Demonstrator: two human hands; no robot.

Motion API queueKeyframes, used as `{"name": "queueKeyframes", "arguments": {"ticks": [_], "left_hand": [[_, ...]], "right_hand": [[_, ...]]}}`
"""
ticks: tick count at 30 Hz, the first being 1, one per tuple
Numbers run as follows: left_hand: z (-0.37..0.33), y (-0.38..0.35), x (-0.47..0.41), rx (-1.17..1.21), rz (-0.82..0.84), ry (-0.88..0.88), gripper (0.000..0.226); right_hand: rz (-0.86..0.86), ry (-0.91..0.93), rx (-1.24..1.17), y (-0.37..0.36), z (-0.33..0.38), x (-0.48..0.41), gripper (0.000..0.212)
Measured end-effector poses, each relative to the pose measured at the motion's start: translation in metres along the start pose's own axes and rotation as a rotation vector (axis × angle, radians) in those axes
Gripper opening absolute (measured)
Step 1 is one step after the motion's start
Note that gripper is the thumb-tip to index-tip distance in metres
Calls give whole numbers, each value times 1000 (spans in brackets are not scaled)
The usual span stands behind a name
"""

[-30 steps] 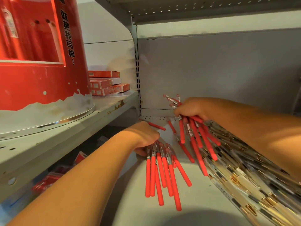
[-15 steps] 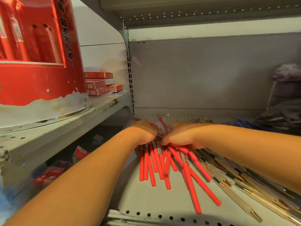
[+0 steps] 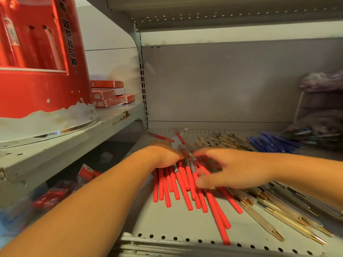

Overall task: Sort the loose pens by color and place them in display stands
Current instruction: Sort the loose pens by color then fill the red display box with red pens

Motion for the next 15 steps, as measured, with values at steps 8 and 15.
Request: {"name": "queueKeyframes", "arguments": {"ticks": [8, 15], "left_hand": [[9, -24, -7, -153, 73, 66, 90], [0, -26, -4, -84, 100, -4, 64]], "right_hand": [[184, 186, 372, -44, -17, 38, 114], [136, 130, 430, -47, -19, 18, 116]]}}
Point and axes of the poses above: each hand's wrist, its own x-axis away from the middle knuckle, its own y-axis out of the back of the hand, z = x × y, the point moved 9 cm from there along -x, towards the middle knuckle, and after that the axes turned 7 degrees about -z, right-handed, at the moved point
